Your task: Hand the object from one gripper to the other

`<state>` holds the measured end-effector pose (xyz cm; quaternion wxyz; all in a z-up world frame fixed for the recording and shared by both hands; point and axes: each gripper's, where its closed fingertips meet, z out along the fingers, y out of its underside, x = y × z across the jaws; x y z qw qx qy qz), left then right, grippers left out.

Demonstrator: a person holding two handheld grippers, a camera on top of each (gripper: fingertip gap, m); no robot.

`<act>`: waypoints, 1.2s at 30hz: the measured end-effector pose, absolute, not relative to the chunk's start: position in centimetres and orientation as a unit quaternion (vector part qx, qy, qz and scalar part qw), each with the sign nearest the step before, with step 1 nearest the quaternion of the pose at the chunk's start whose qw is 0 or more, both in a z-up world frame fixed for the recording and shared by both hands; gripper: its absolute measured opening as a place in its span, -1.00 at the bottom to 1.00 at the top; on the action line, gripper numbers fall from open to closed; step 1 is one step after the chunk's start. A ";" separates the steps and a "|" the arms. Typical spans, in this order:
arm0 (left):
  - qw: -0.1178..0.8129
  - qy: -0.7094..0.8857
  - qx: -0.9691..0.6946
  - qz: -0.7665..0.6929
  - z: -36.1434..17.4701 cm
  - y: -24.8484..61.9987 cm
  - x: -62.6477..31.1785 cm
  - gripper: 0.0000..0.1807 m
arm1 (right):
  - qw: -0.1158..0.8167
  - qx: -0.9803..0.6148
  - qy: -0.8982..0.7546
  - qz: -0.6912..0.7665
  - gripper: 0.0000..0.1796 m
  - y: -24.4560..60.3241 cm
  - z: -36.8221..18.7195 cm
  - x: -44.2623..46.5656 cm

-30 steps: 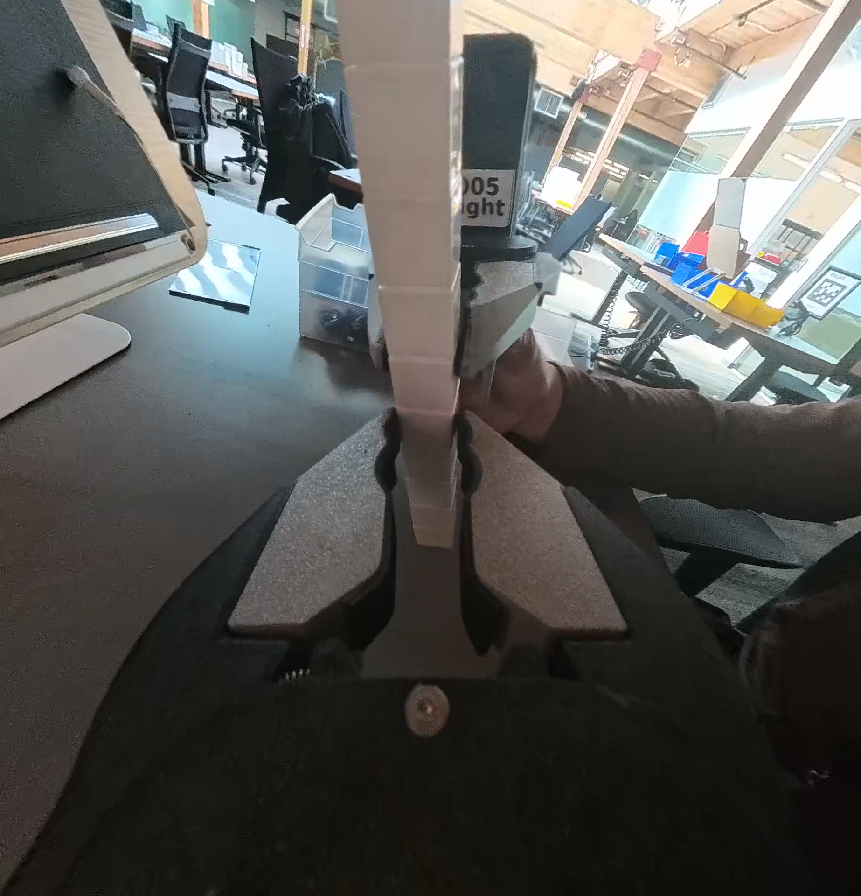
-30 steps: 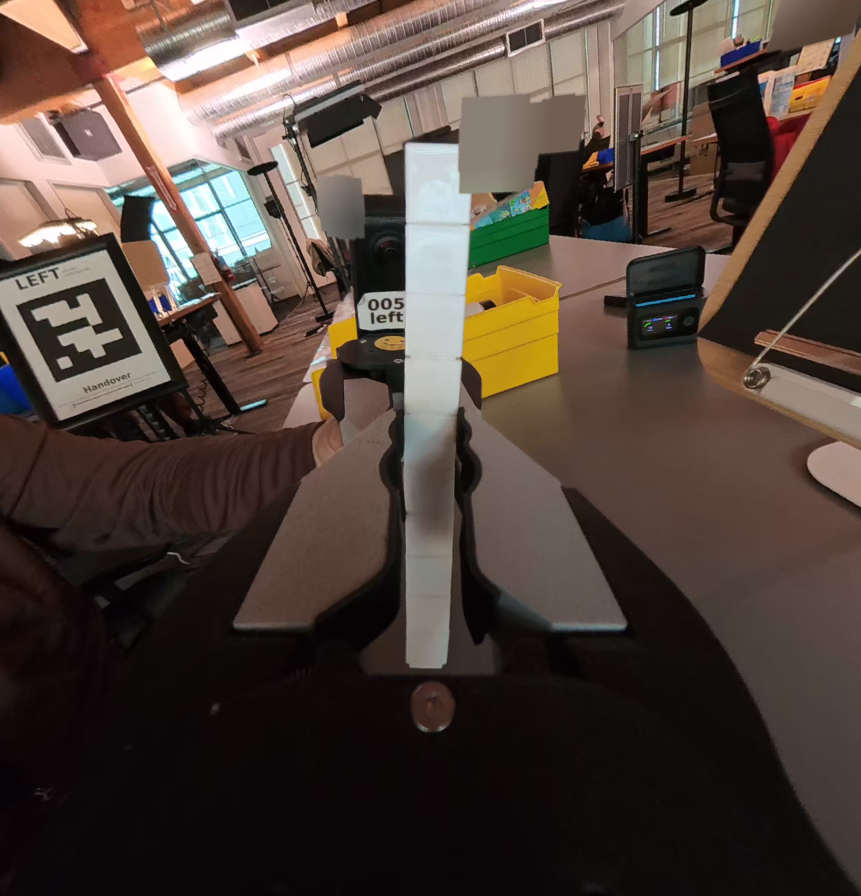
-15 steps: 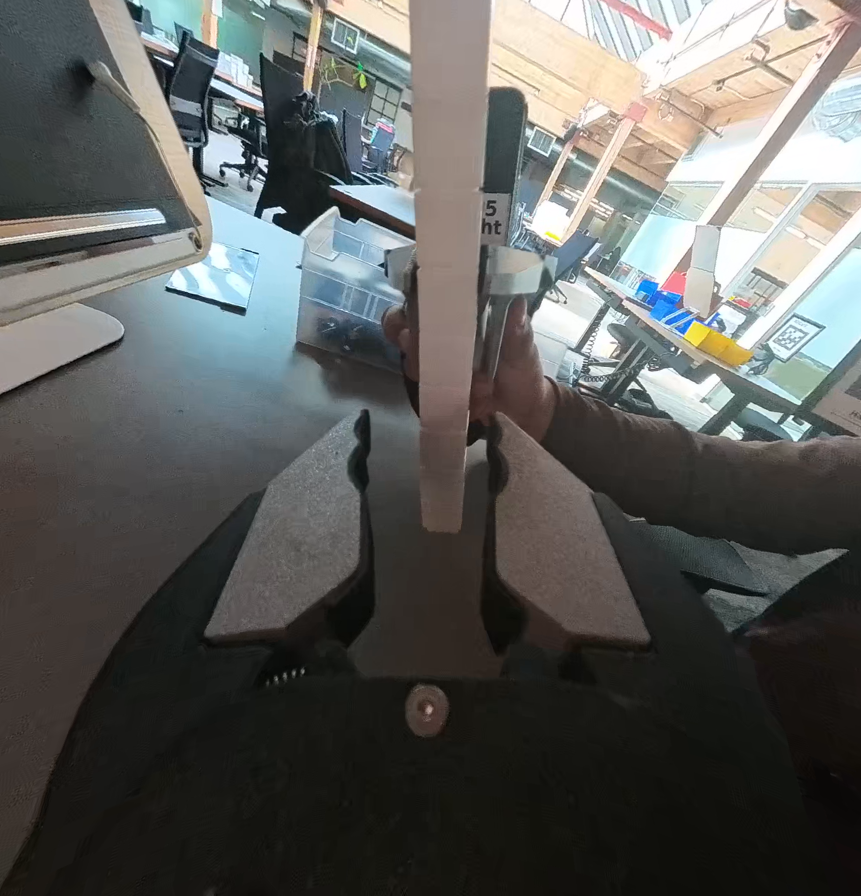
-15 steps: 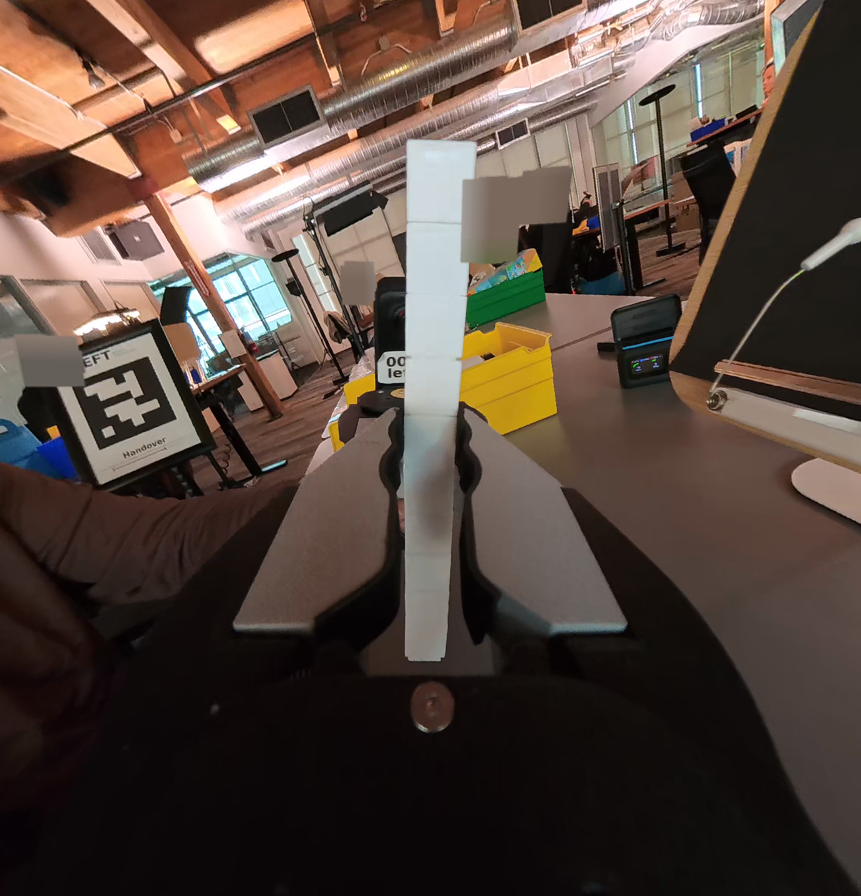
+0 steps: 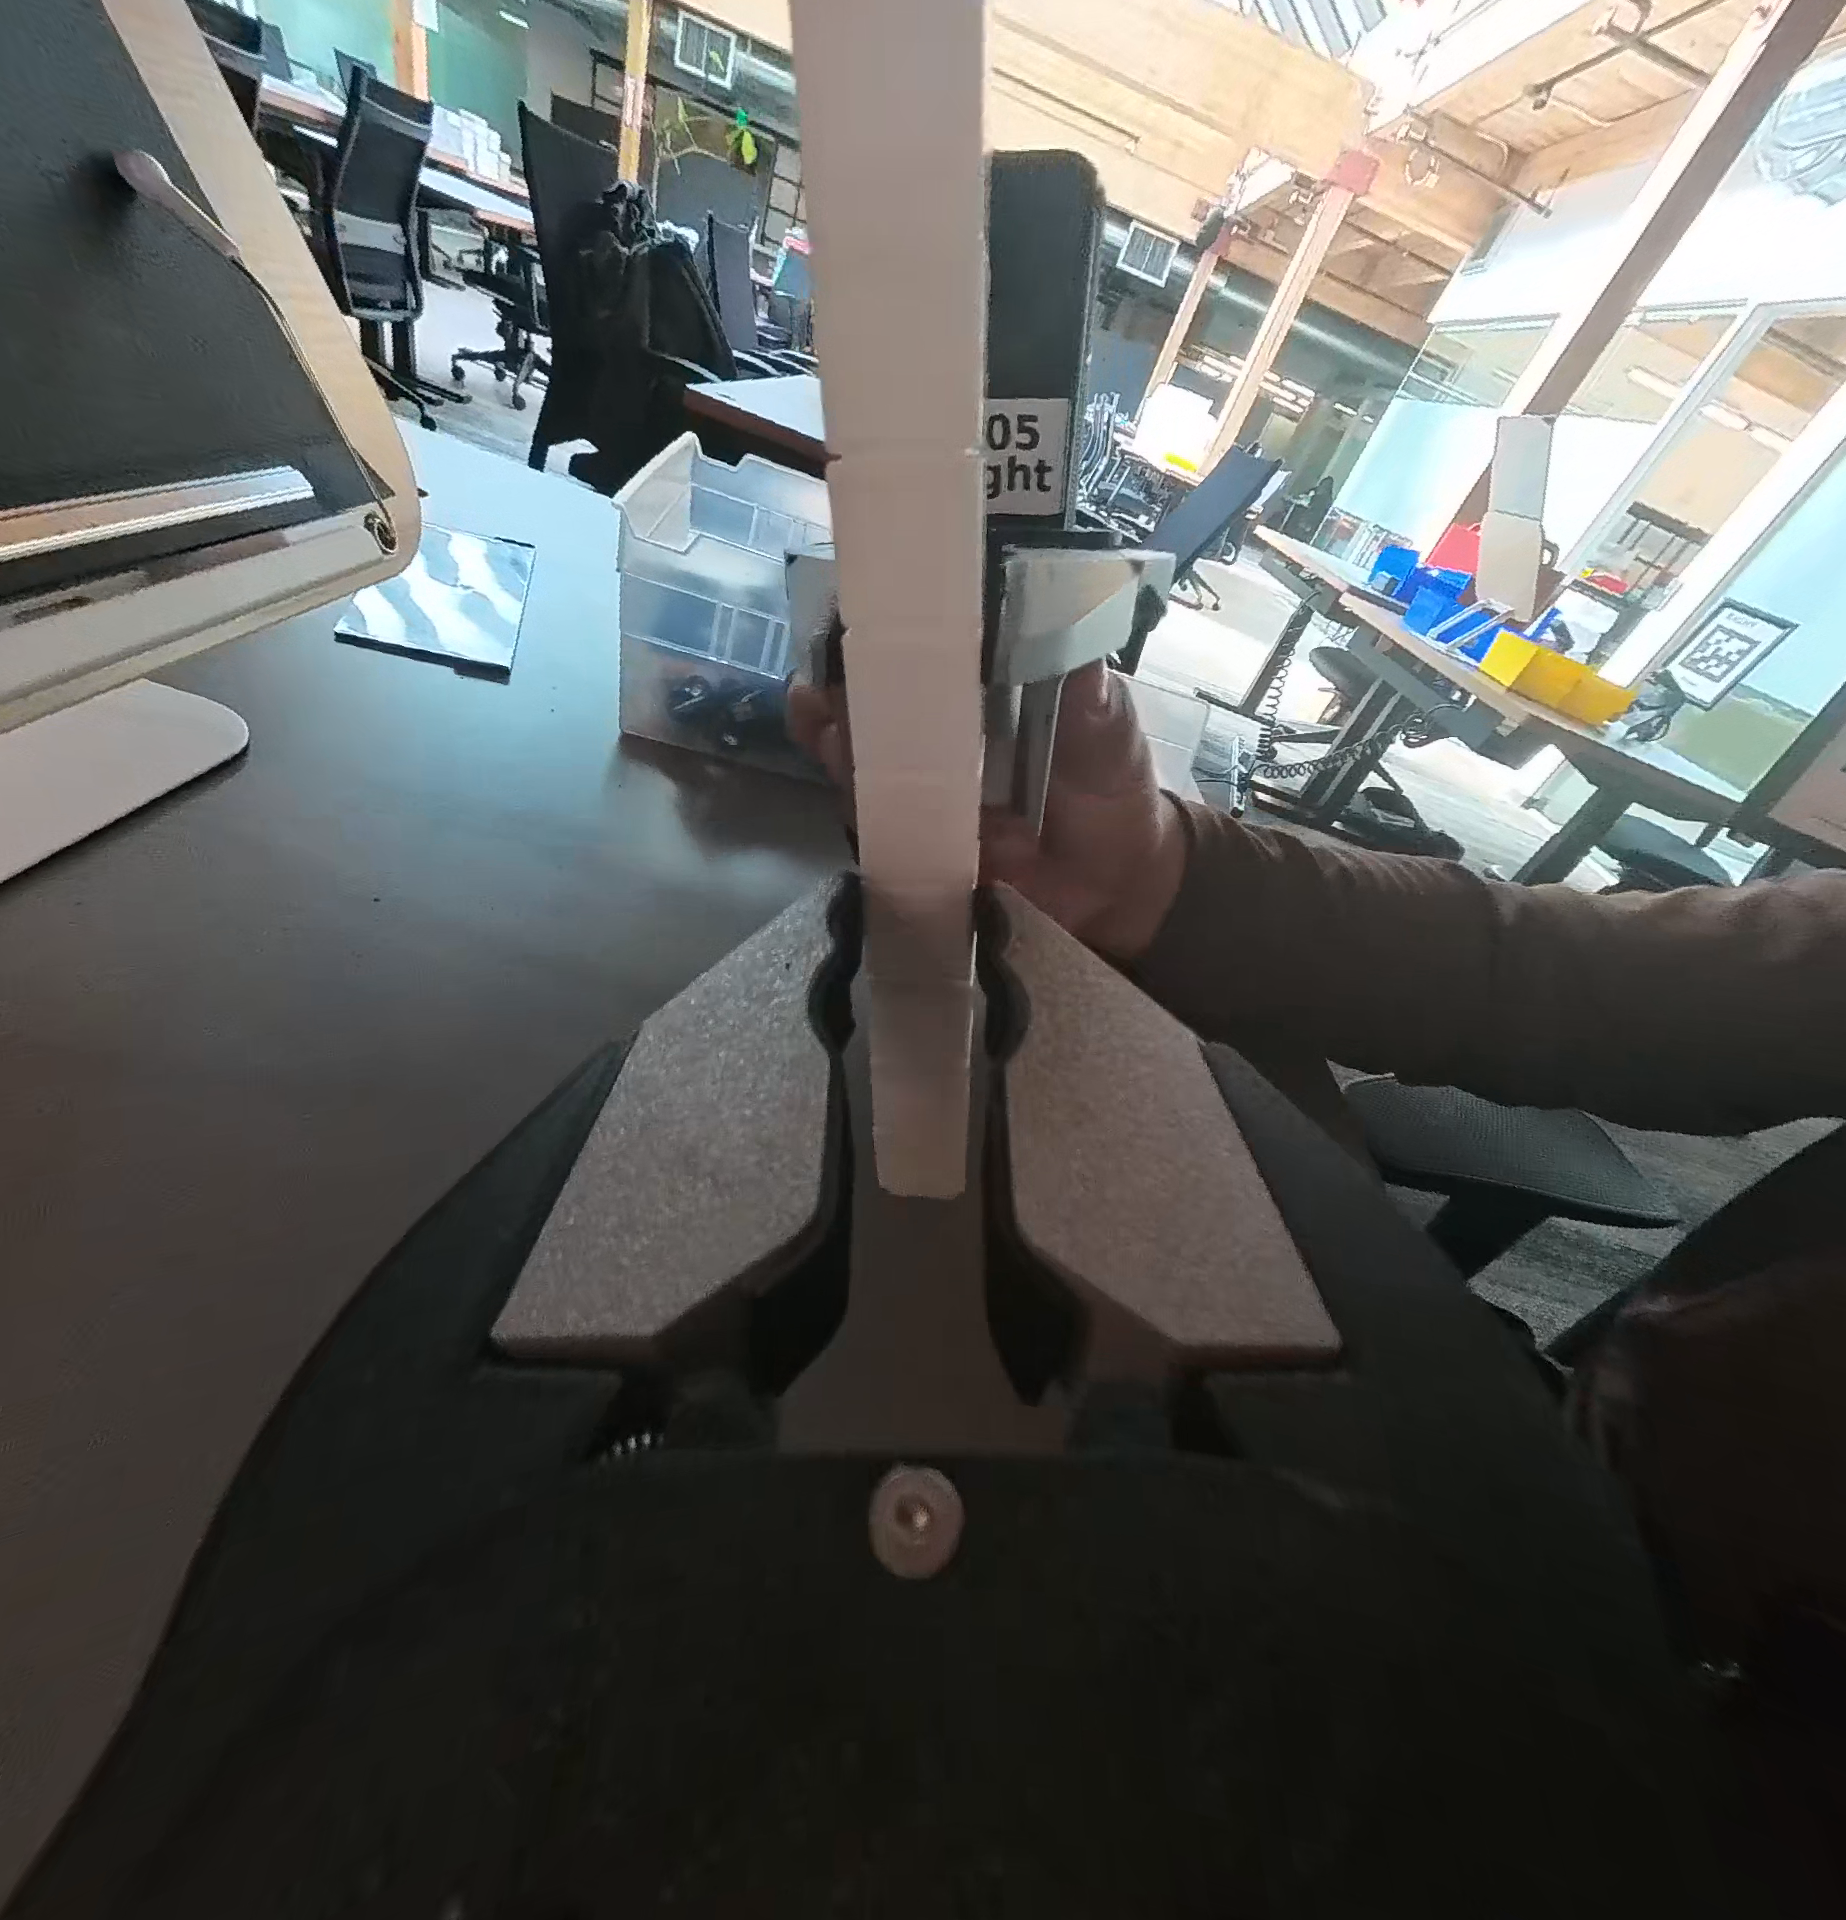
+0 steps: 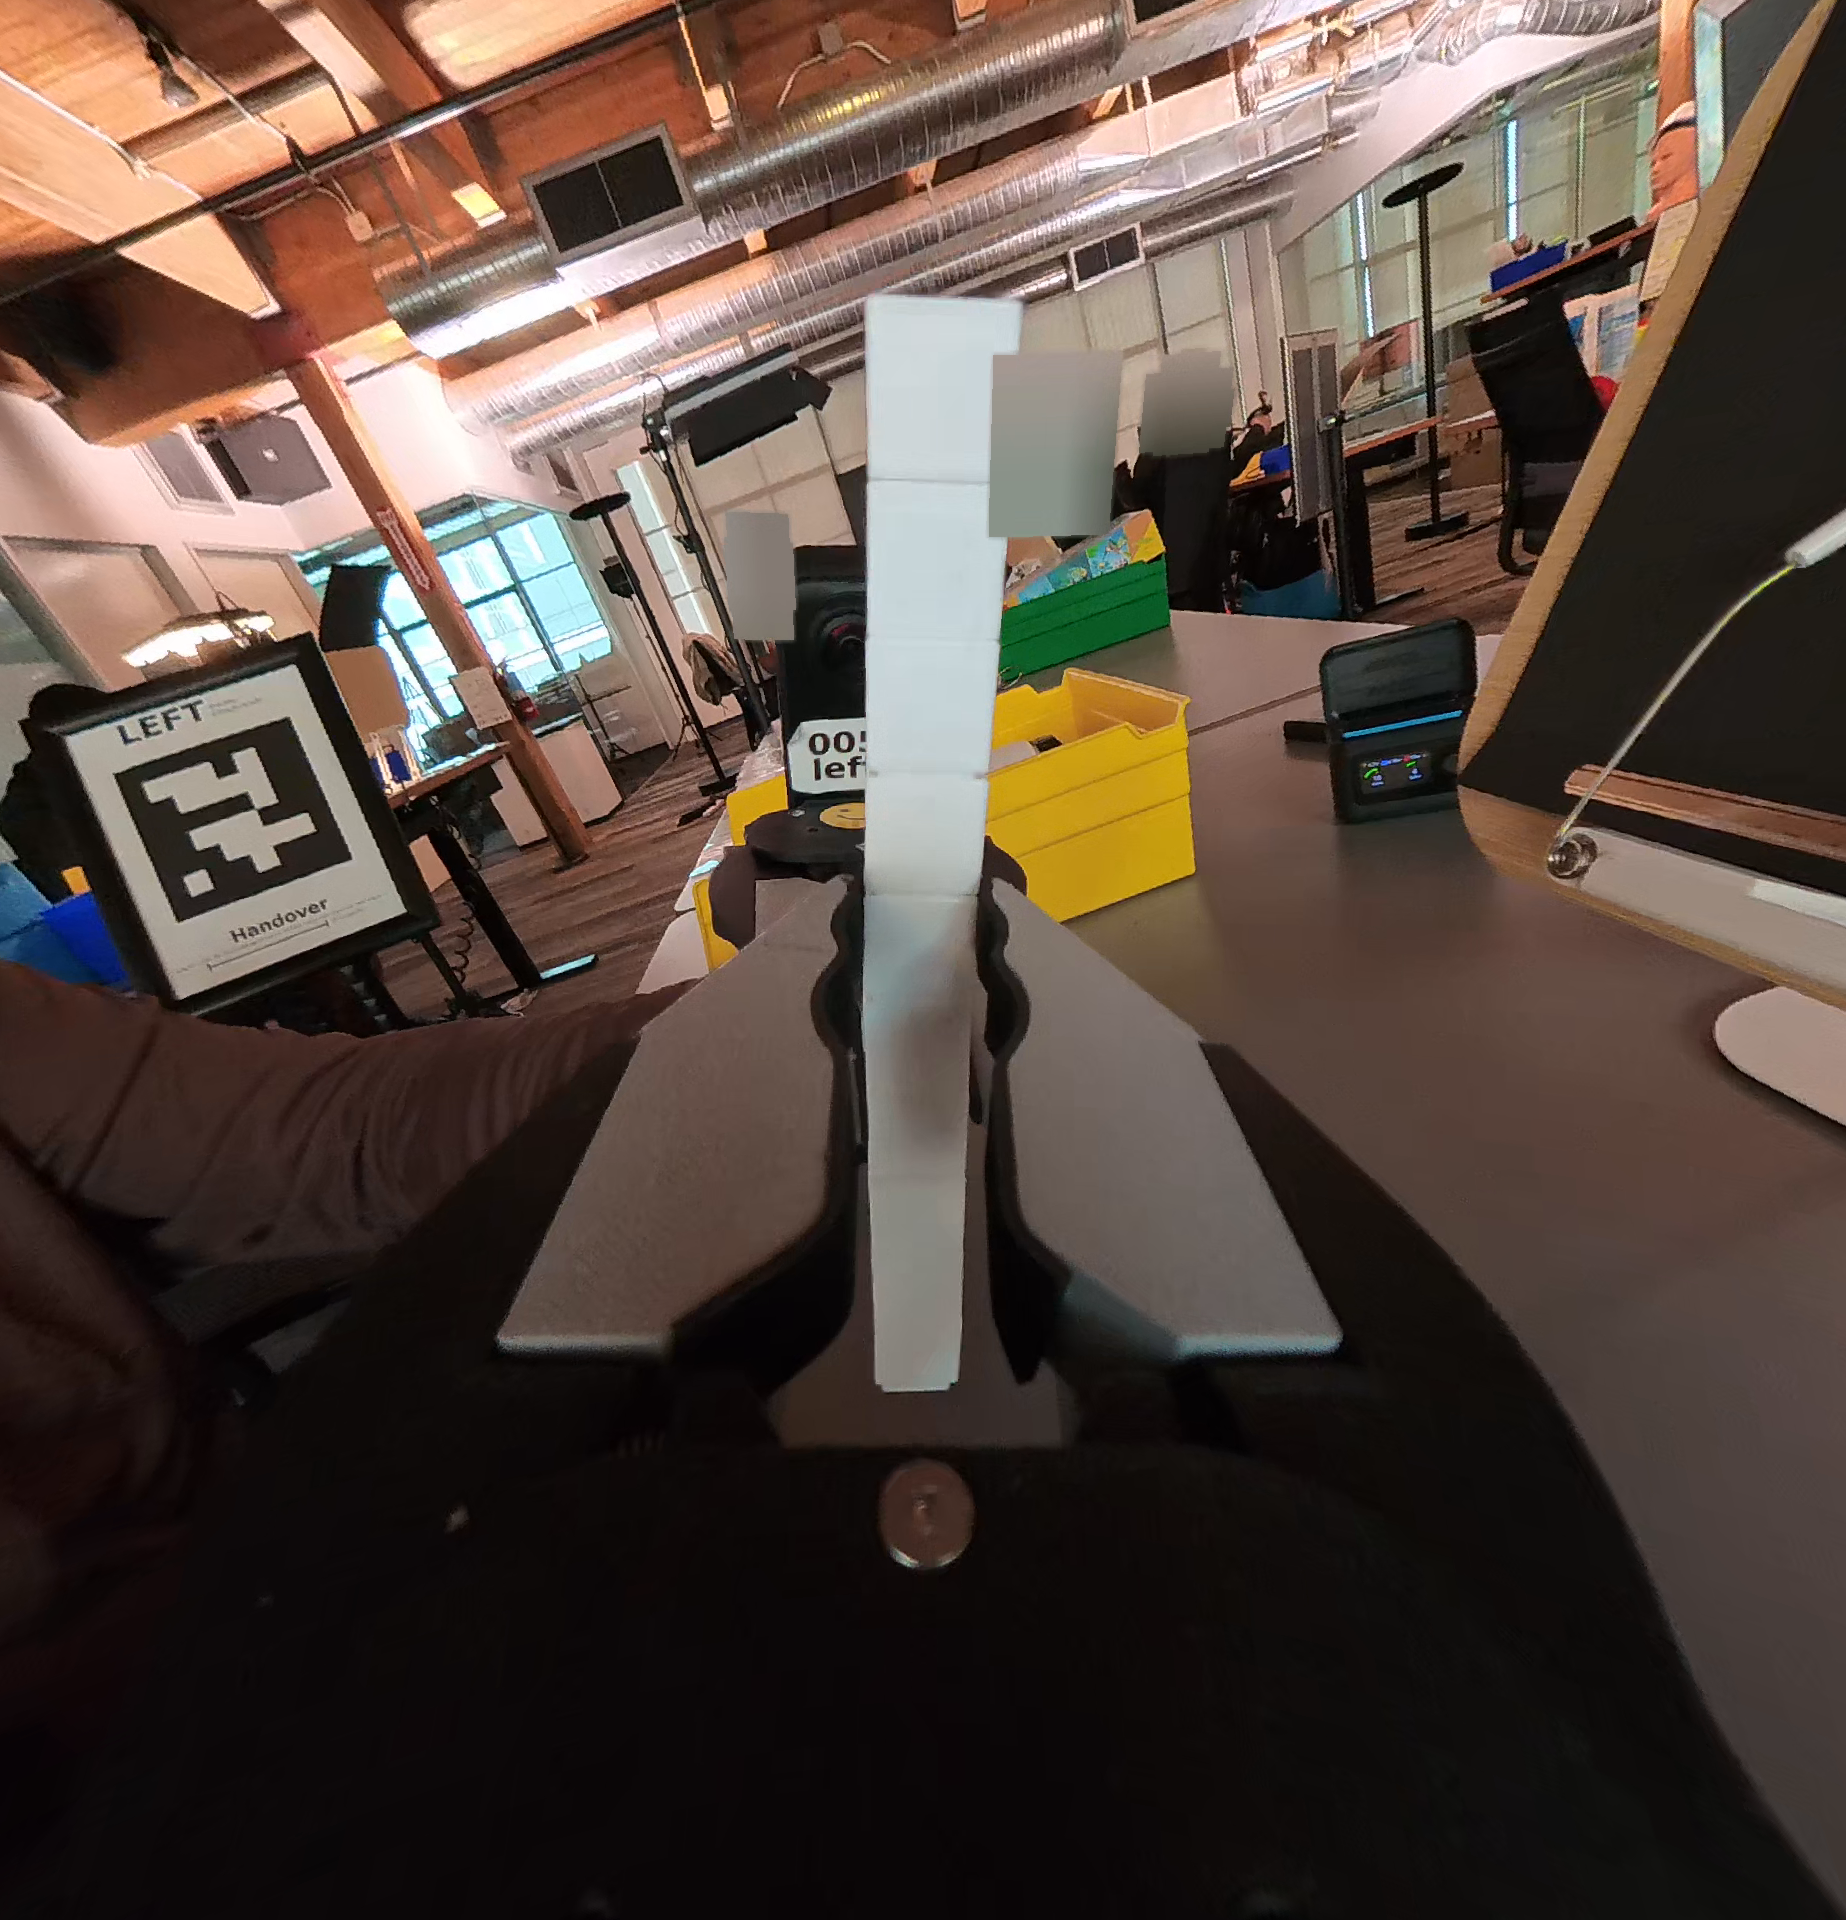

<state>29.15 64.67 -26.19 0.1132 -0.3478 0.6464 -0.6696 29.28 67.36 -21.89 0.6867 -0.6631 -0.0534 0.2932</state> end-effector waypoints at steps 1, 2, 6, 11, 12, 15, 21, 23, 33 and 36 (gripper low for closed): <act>0.113 0.649 -0.348 -0.667 -26.3 64.6 29.1 -0.79 | 0.685 -0.665 -0.055 0.293 -0.79 67.4 -22.0 29.2; 0.113 0.652 -0.348 -0.664 -26.4 64.6 29.1 -0.79 | 0.683 -0.665 -0.059 0.294 -0.77 67.3 -22.0 29.1; 0.111 0.659 -0.348 -0.658 -26.6 64.4 29.0 -0.80 | 0.682 -0.671 -0.065 0.285 -0.78 67.3 -22.1 29.0; 0.115 0.660 -0.352 -0.653 -26.6 64.4 29.1 -0.78 | 0.683 -0.696 -0.116 0.188 -0.80 67.0 -21.9 28.6; 0.127 0.657 -0.358 -0.651 -26.4 64.9 29.3 -0.73 | 0.689 -0.701 -0.123 0.138 -0.79 66.9 -21.7 29.0; 0.148 0.634 -0.369 -0.664 -25.1 66.7 29.1 -0.64 | 0.683 -0.716 -0.141 -0.043 -0.79 66.8 -21.5 30.5; 0.176 0.608 -0.377 -0.676 -23.6 67.7 29.0 -0.47 | 0.569 -0.734 -0.190 -0.320 -0.79 68.0 -24.2 32.2; 0.174 0.615 -0.377 -0.671 -24.0 67.1 29.2 -0.46 | 0.555 -0.741 -0.191 -0.327 -0.79 68.6 -24.9 31.9; 0.211 0.633 -0.369 -0.647 -24.5 66.9 29.3 -0.80 | 0.553 -0.723 -0.243 -0.336 -0.77 69.1 -25.0 29.3; 0.217 0.645 -0.360 -0.639 -24.5 67.2 29.1 -0.80 | 0.565 -0.735 -0.255 -0.277 -0.62 68.6 -25.4 28.4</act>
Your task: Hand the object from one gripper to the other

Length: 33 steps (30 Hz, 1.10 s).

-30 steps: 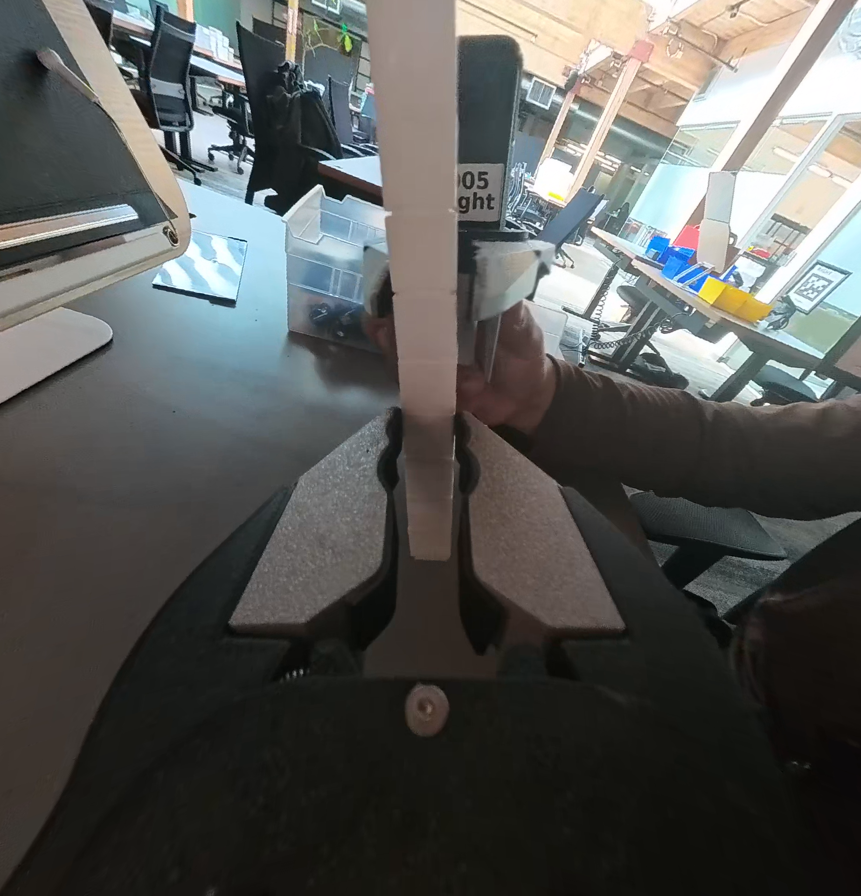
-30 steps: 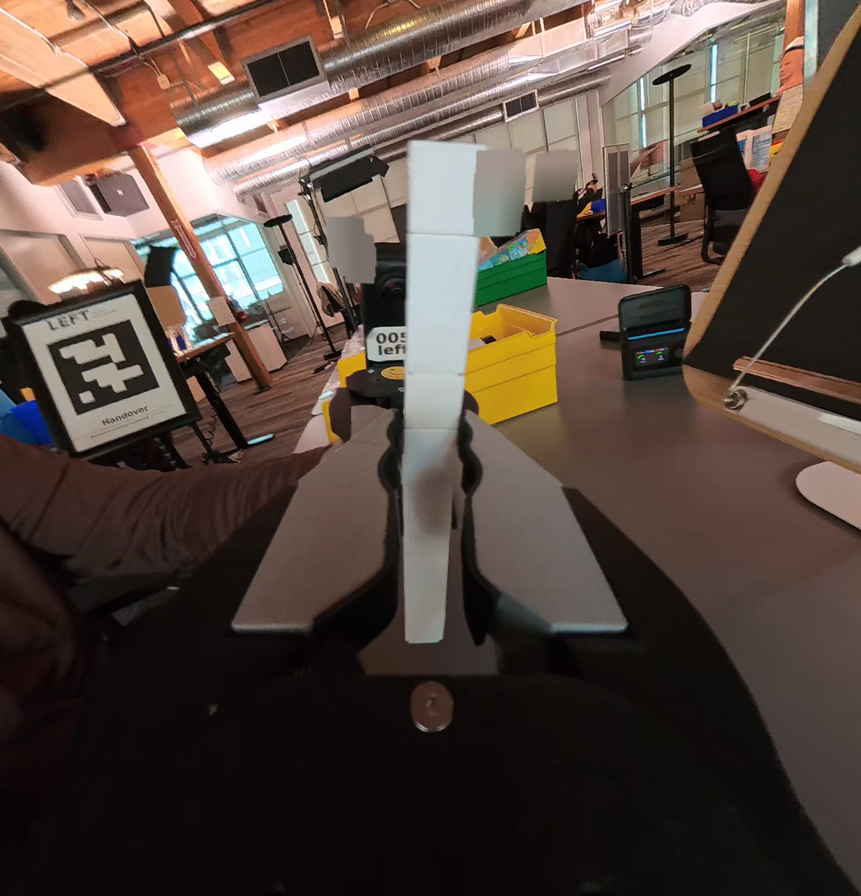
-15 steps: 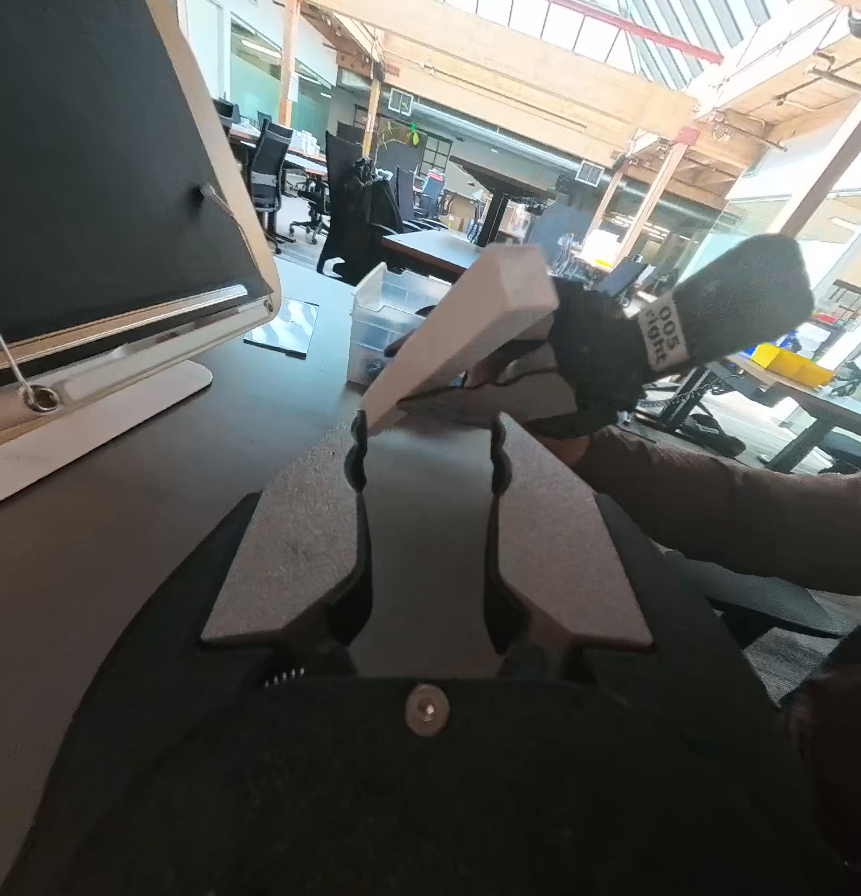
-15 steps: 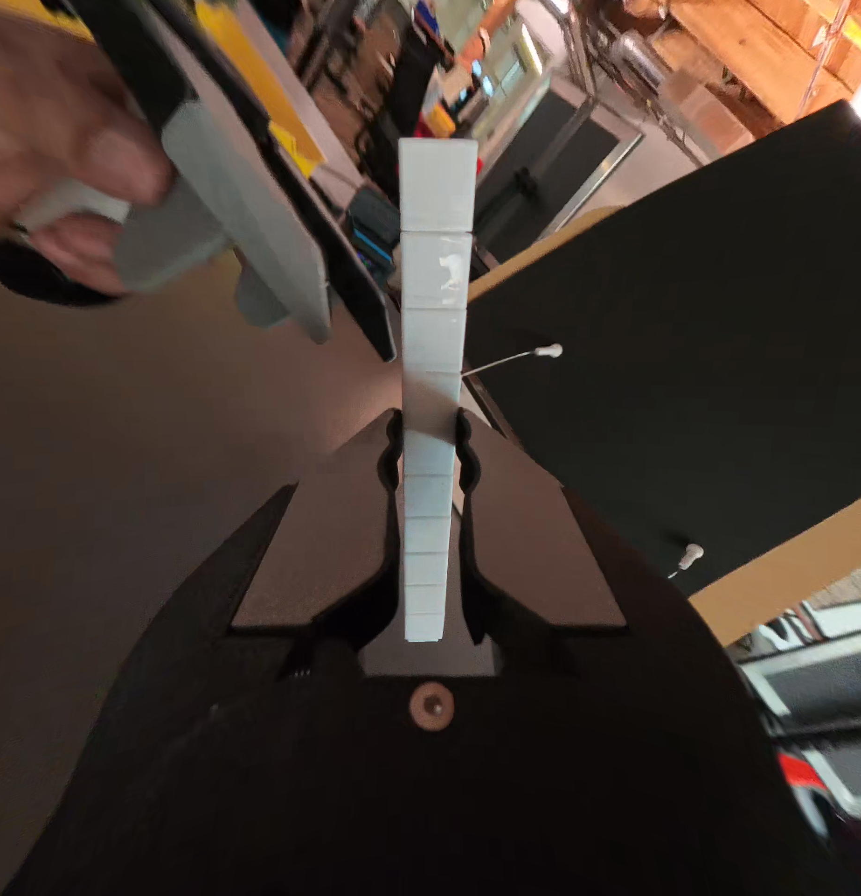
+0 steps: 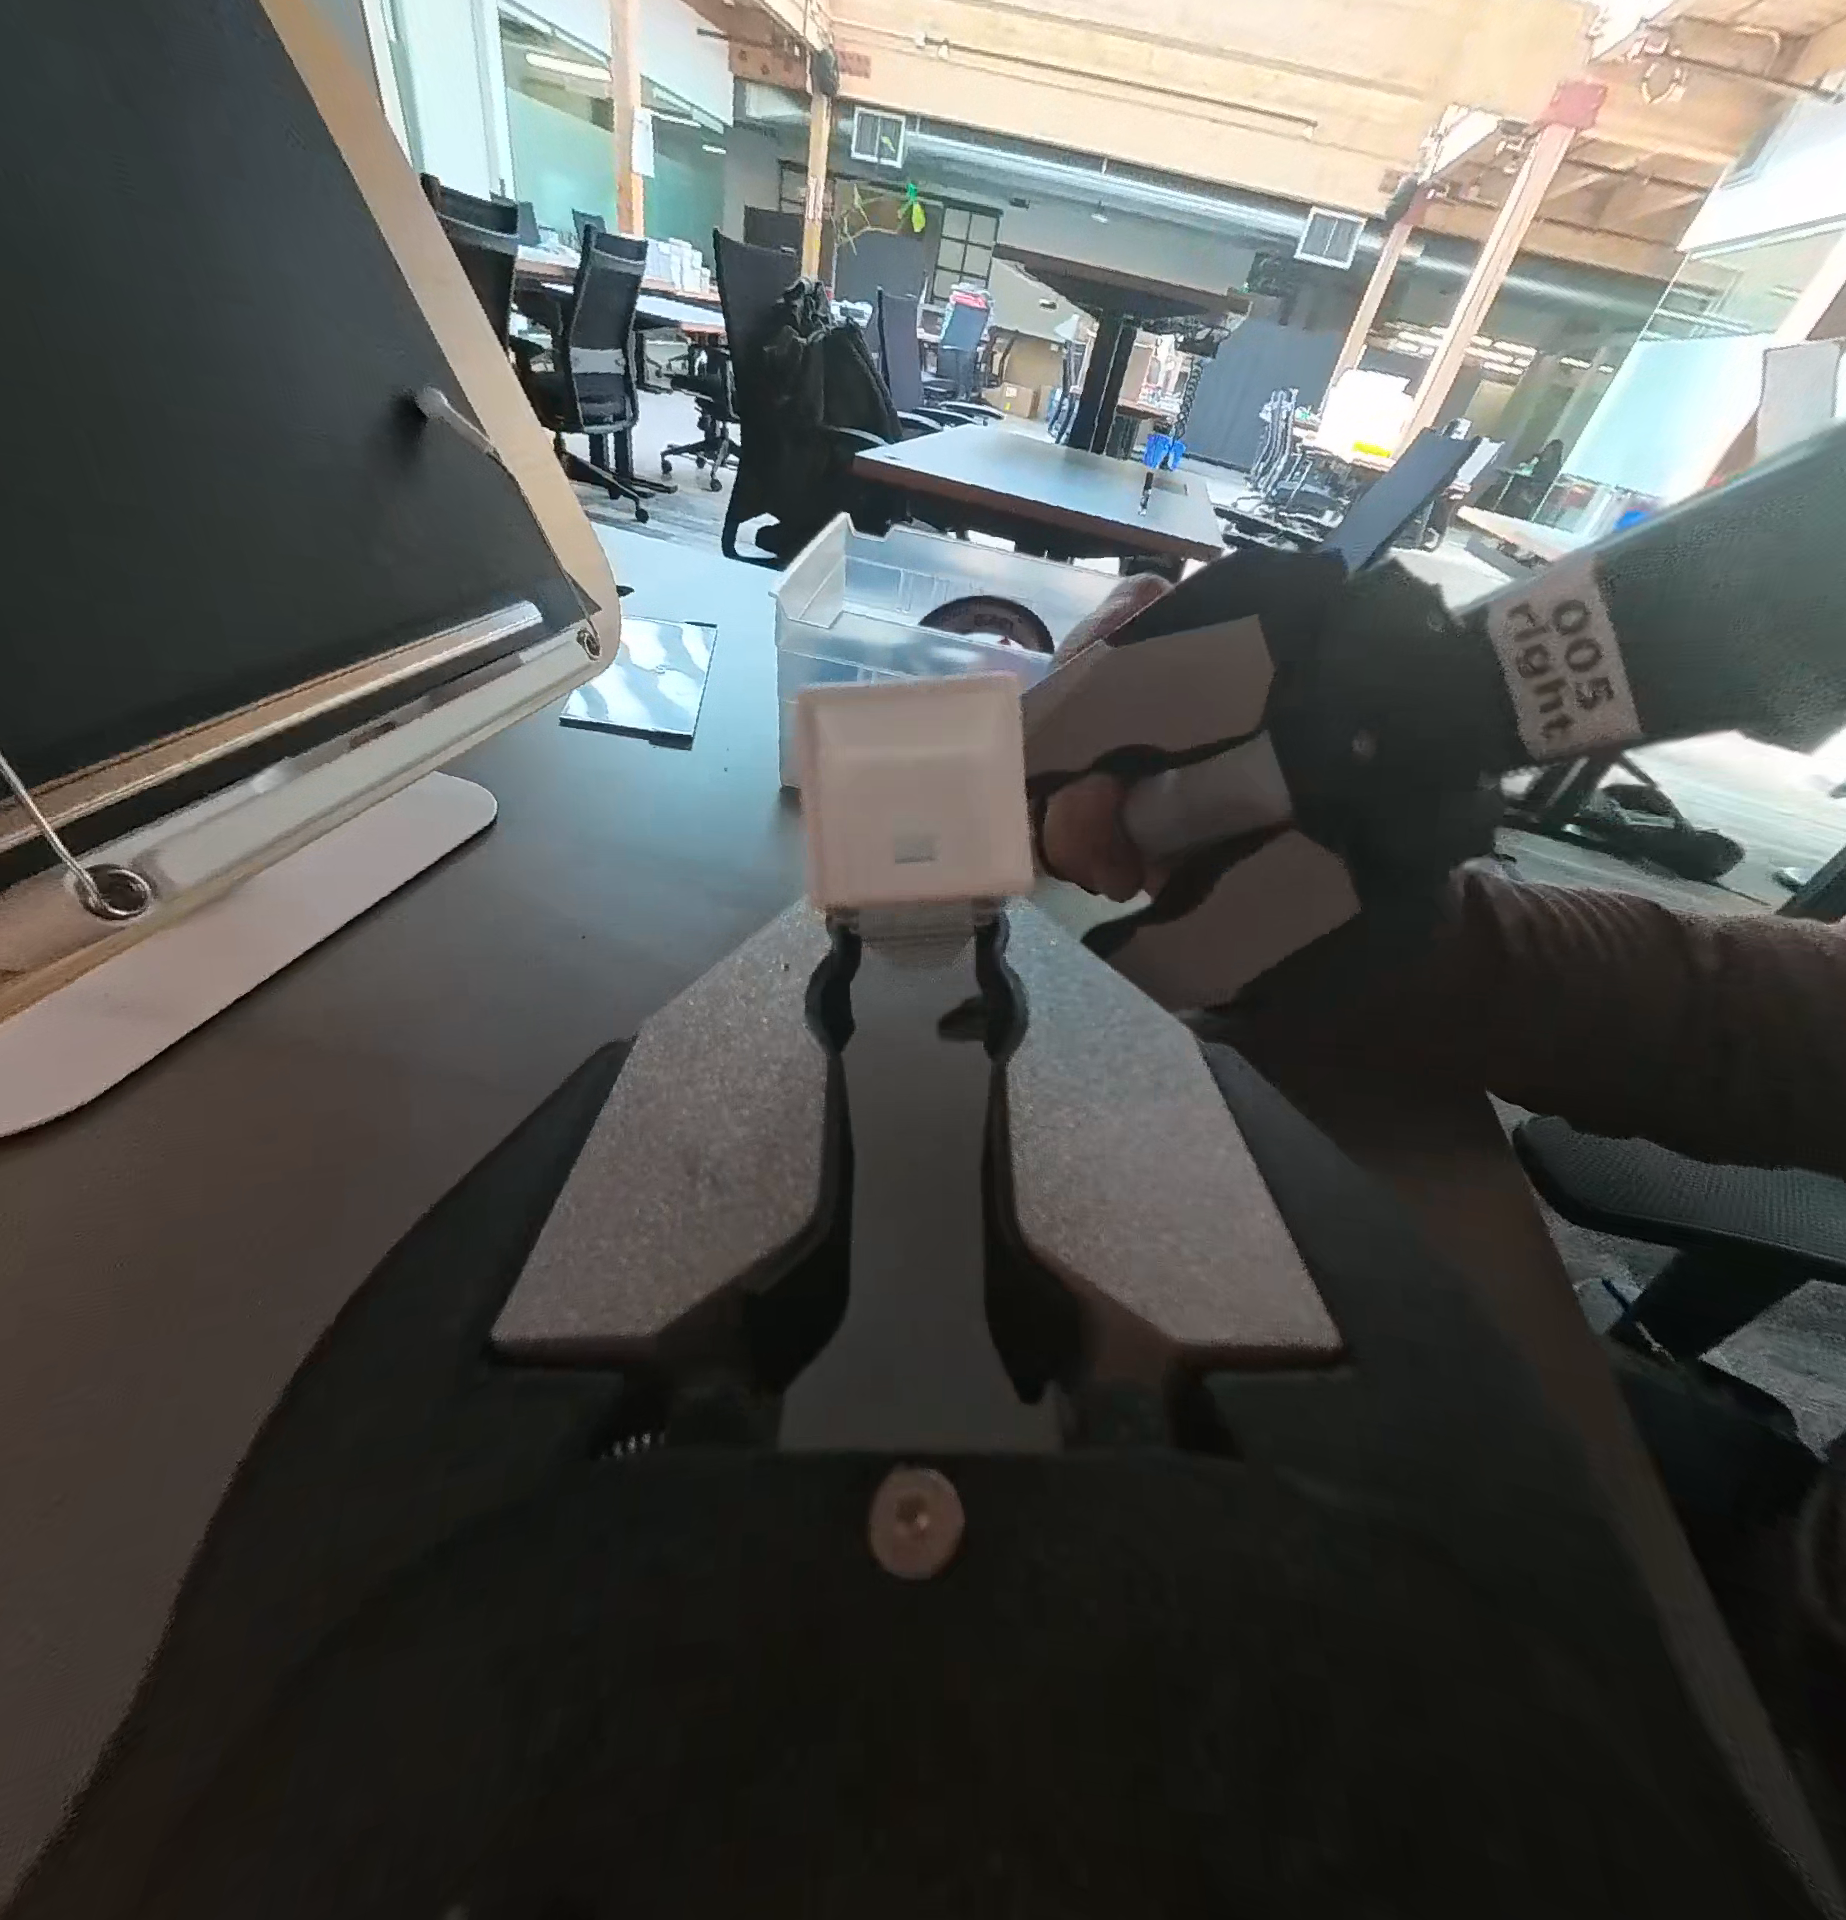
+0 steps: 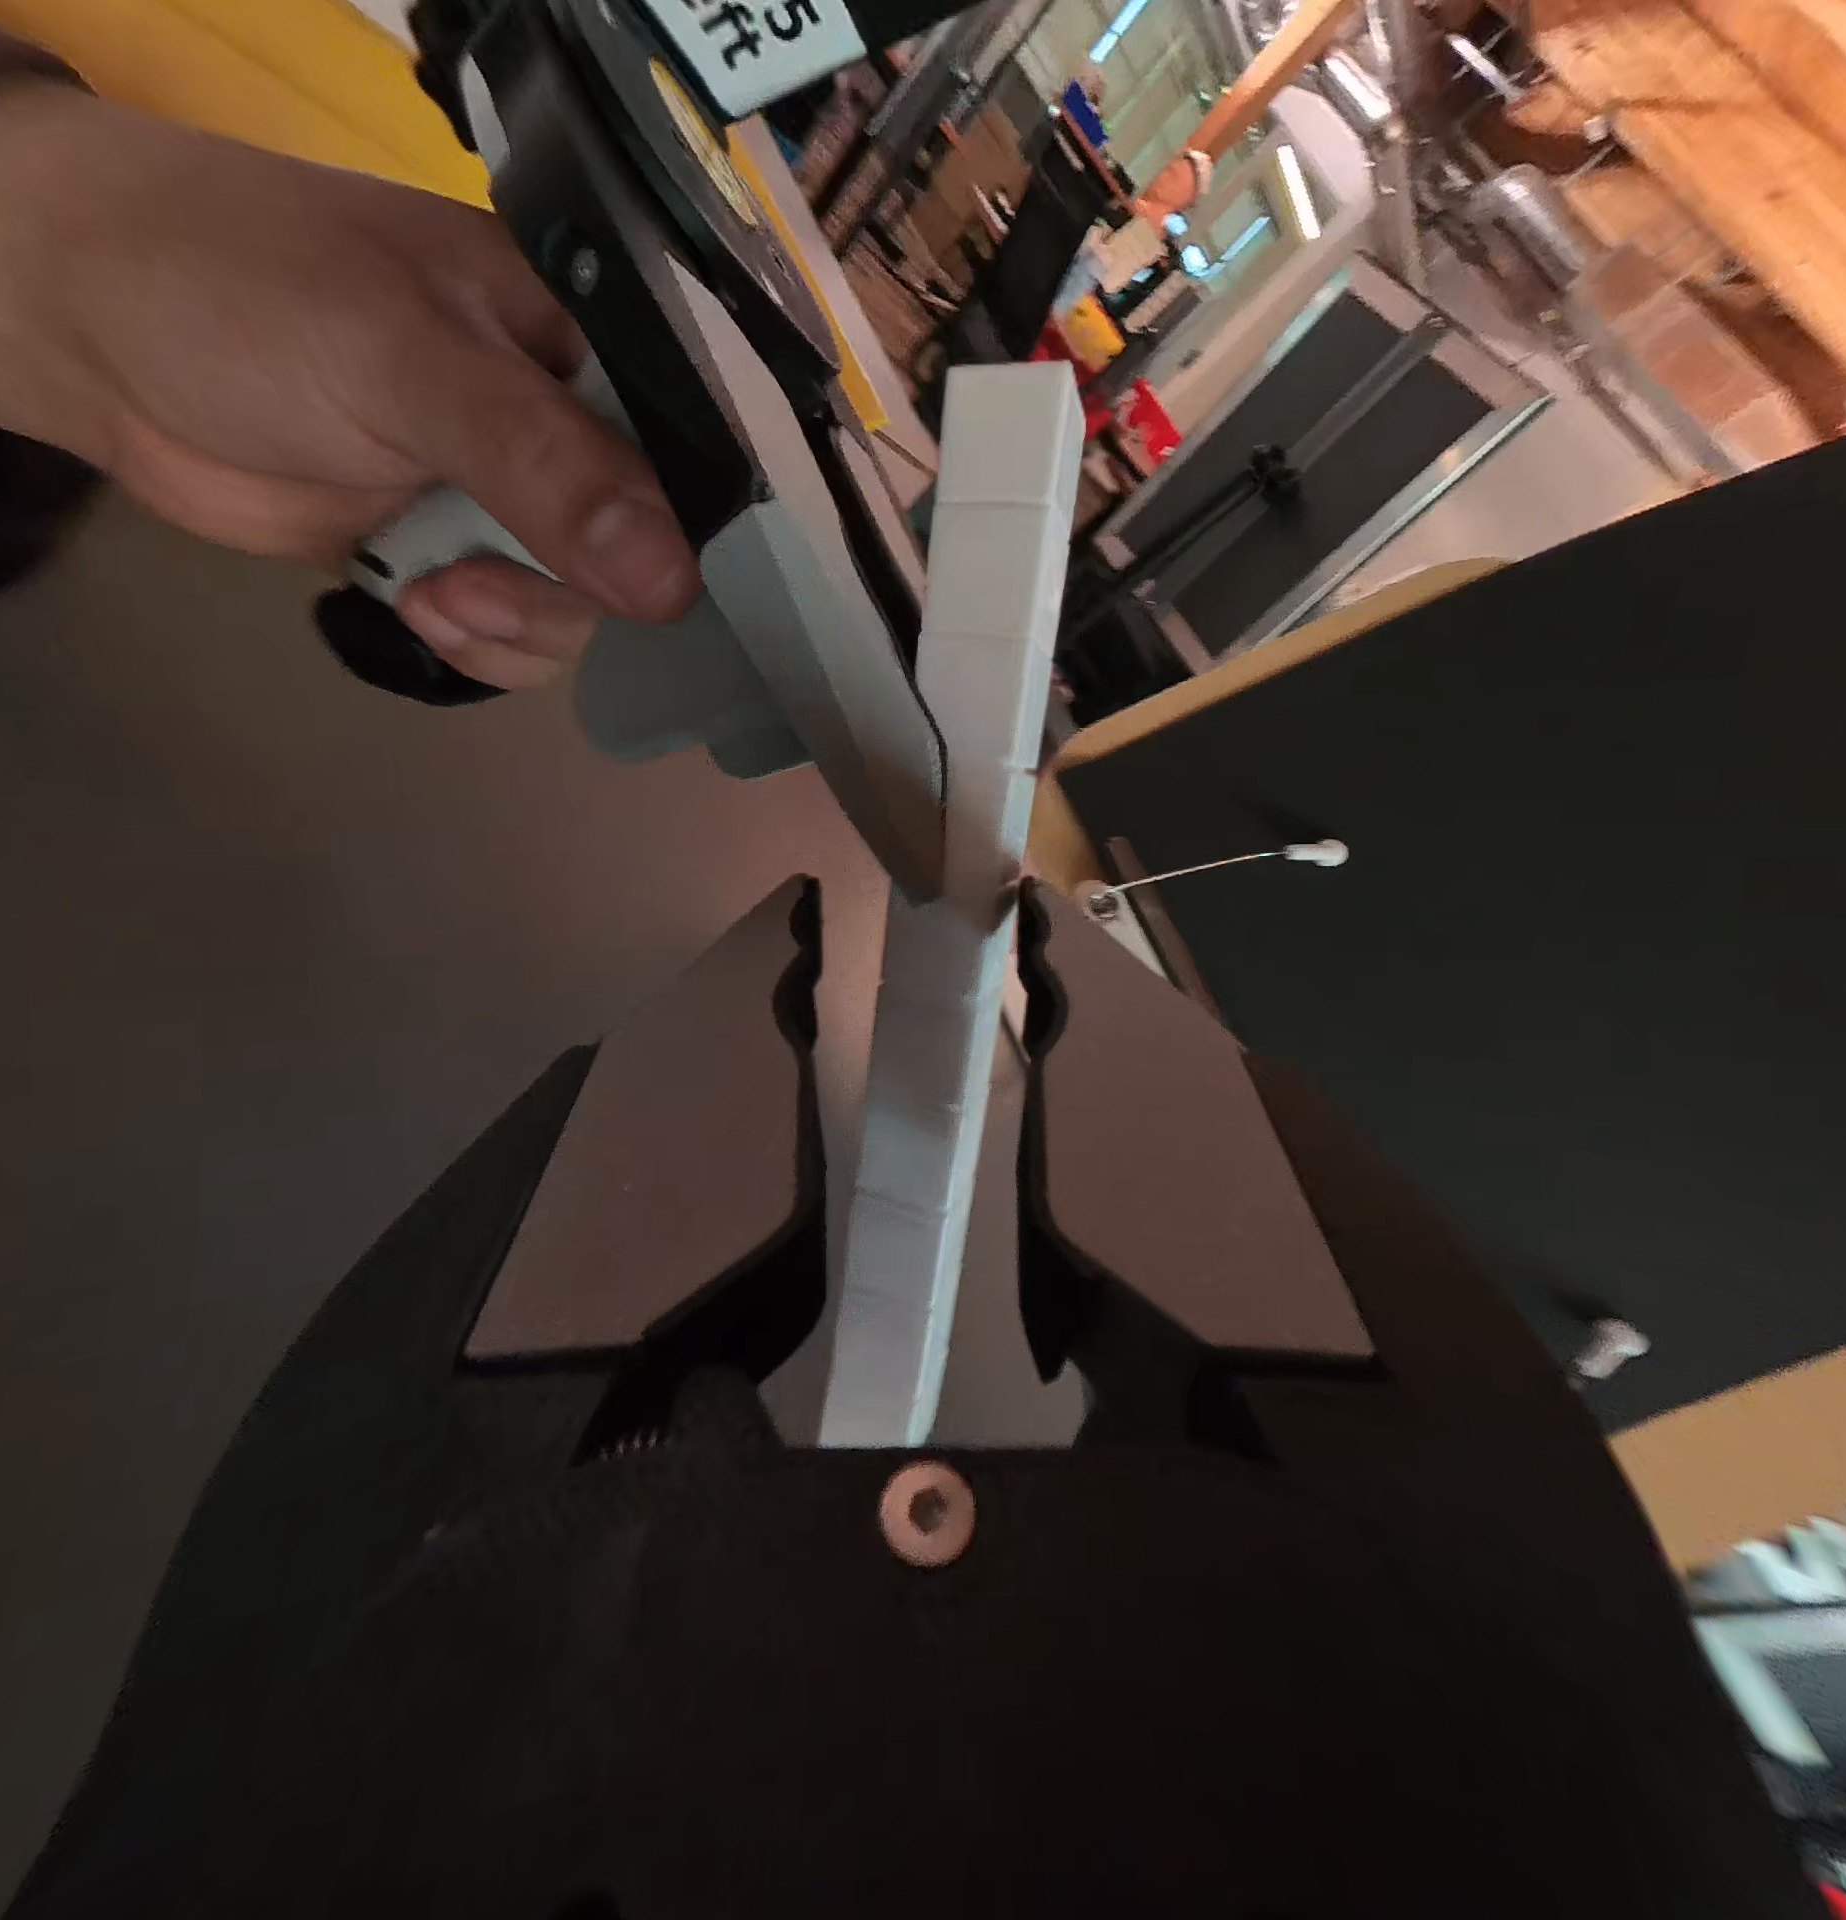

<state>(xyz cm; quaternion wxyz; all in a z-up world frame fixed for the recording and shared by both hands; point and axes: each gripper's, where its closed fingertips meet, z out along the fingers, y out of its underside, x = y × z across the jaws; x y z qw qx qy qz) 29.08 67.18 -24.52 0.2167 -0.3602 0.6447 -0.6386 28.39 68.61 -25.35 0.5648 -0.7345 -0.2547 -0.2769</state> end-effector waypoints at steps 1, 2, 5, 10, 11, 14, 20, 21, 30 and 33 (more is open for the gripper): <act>0.222 0.649 -0.356 -0.635 -24.5 67.4 29.0 -0.80 | 0.571 -0.743 -0.251 -0.241 -0.58 68.4 -25.5 28.1; 0.225 0.654 -0.346 -0.634 -24.3 67.6 28.7 -0.80 | 0.578 -0.752 -0.245 -0.200 -0.56 68.1 -25.5 27.8; 0.209 0.670 -0.279 -0.656 -23.3 67.0 26.7 -0.80 | 0.597 -0.770 -0.214 -0.068 -0.44 66.9 -25.1 27.4; 0.203 0.693 -0.221 -0.655 -23.1 65.8 24.8 -0.80 | 0.579 -0.772 -0.220 0.141 -0.43 65.2 -25.6 24.6; 0.201 0.695 -0.218 -0.655 -23.2 65.7 24.7 -0.80 | 0.576 -0.774 -0.219 0.144 -0.49 65.4 -25.8 24.5; 0.184 0.697 -0.219 -0.657 -23.5 65.4 24.9 -0.80 | 0.563 -0.788 -0.222 0.112 -0.78 65.9 -26.7 25.0; 0.158 0.638 -0.362 -0.661 -24.4 68.7 28.4 -0.60 | 0.568 -0.801 -0.172 -0.073 -0.80 66.8 -26.5 30.0; 0.160 0.629 -0.382 -0.657 -24.7 69.5 28.8 -0.60 | 0.567 -0.801 -0.157 -0.111 -0.80 66.8 -26.3 31.1; 0.055 0.579 -0.415 -0.700 -25.2 68.0 30.1 -0.44 | 0.520 -0.766 -0.158 -0.342 -0.79 67.2 -25.8 33.8; 0.054 0.596 -0.412 -0.687 -25.9 66.9 30.5 -0.47 | 0.496 -0.760 -0.195 -0.372 -0.79 67.7 -26.3 32.8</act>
